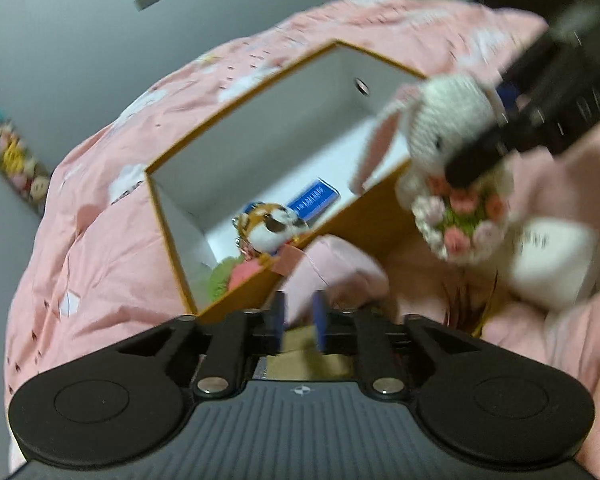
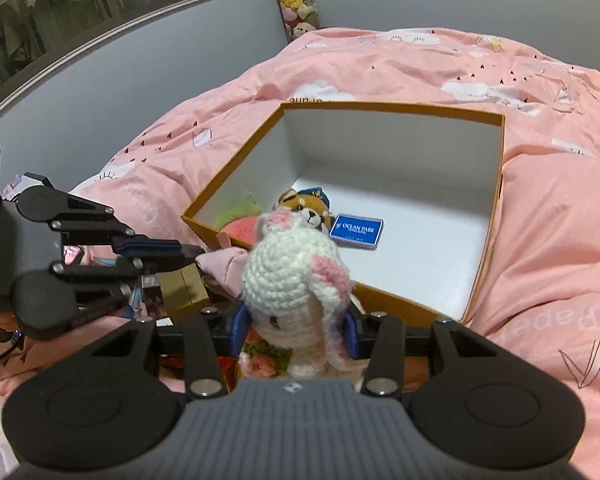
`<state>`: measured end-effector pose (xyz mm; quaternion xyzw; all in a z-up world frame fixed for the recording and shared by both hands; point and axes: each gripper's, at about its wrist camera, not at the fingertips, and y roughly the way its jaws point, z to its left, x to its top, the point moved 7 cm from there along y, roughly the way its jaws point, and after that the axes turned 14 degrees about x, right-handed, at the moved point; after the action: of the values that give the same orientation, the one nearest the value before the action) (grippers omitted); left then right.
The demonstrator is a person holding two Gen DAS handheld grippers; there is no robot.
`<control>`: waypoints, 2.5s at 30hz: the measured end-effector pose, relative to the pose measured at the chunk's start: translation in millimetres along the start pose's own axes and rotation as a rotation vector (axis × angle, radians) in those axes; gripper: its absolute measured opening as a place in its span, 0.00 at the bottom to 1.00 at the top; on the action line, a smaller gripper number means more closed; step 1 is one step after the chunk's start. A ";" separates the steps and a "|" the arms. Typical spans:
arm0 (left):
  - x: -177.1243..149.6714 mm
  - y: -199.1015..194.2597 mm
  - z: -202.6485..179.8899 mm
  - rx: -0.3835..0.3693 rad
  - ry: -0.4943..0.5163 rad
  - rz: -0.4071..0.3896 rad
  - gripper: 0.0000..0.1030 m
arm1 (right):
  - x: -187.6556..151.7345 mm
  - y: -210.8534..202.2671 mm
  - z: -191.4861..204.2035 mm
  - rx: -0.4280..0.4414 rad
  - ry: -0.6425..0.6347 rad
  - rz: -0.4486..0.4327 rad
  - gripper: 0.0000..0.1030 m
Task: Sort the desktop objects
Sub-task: 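Lift the pink pouch with the left gripper while the right gripper carries the bunny over the box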
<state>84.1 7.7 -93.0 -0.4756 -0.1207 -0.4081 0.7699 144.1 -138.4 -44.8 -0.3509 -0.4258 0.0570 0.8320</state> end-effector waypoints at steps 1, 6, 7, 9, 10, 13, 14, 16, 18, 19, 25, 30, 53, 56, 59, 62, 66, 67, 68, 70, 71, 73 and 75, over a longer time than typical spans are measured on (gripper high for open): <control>-1.3 1.7 -5.3 0.006 0.029 -0.006 0.32 | -1.4 1.6 -1.9 -0.005 0.005 0.006 0.46; -2.5 19.2 -23.4 0.062 0.117 -0.025 0.54 | -6.0 7.1 -8.2 -0.019 0.017 0.020 0.47; -1.7 23.9 -26.5 0.068 0.127 -0.020 0.54 | -6.5 7.9 -8.7 -0.019 0.018 0.021 0.47; -1.5 29.9 -32.8 0.072 0.138 -0.009 0.54 | -6.8 9.8 -9.0 -0.017 0.018 0.024 0.47; -1.4 34.4 -35.1 0.078 0.137 0.002 0.53 | -6.9 10.9 -9.3 -0.016 0.018 0.026 0.47; -1.0 44.8 -33.7 0.125 0.080 0.045 0.43 | -7.8 13.1 -10.7 -0.020 0.019 0.032 0.47; -0.7 44.6 -32.5 0.124 0.048 0.054 0.40 | -7.5 13.4 -10.9 -0.022 0.018 0.033 0.47; -0.4 42.1 -28.6 0.124 -0.015 0.061 0.35 | -7.7 13.0 -10.8 -0.027 0.018 0.033 0.47; -0.6 36.4 -23.3 0.132 -0.054 0.054 0.29 | -7.2 11.7 -10.6 -0.031 0.018 0.033 0.47; -0.1 31.9 -19.5 0.134 -0.079 0.049 0.28 | -6.4 10.7 -9.6 -0.033 0.013 0.032 0.47; 8.7 5.4 9.6 0.065 -0.275 0.037 0.23 | 5.2 -2.5 1.0 -0.006 -0.019 0.009 0.47; 24.1 -20.8 32.6 0.003 -0.367 -0.018 0.16 | 23.4 -14.3 5.7 0.037 -0.024 -0.012 0.47; 70.9 7.9 131.1 -0.060 -0.662 -0.032 0.13 | 115.0 20.4 -45.9 0.012 0.007 0.000 0.47; 69.7 23.2 136.5 -0.073 -0.668 0.007 0.13 | 111.4 42.0 -61.2 0.019 0.049 0.081 0.47; 67.9 35.3 136.2 -0.094 -0.666 0.034 0.13 | 101.9 63.8 -72.8 0.043 0.086 0.164 0.47; 66.5 43.7 134.6 -0.121 -0.671 0.054 0.13 | 90.6 83.8 -81.3 0.081 0.151 0.236 0.47; 65.6 52.7 134.4 -0.135 -0.672 0.073 0.13 | 78.7 107.9 -85.8 0.122 0.204 0.309 0.47; 65.5 54.7 134.5 -0.136 -0.670 0.078 0.13 | 76.2 112.5 -86.7 0.128 0.215 0.320 0.47; 65.1 56.9 134.7 -0.136 -0.668 0.083 0.13 | 74.9 116.3 -87.7 0.137 0.224 0.325 0.47; 64.3 61.1 134.3 -0.140 -0.665 0.092 0.13 | 74.9 122.6 -89.4 0.159 0.244 0.324 0.47; 64.2 63.0 133.9 -0.144 -0.664 0.096 0.13 | 75.2 124.5 -90.1 0.165 0.250 0.321 0.48; 64.9 67.0 133.8 -0.156 -0.666 0.102 0.13 | 75.2 128.7 -91.4 0.173 0.251 0.316 0.50; 65.5 70.8 132.6 -0.168 -0.666 0.107 0.13 | 75.3 131.6 -92.7 0.156 0.239 0.311 0.53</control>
<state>205.4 99.4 -31.6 -0.6499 -0.3065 -0.1980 0.6667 287.9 -60.0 -114.0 -0.3510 -0.2590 0.1753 0.8826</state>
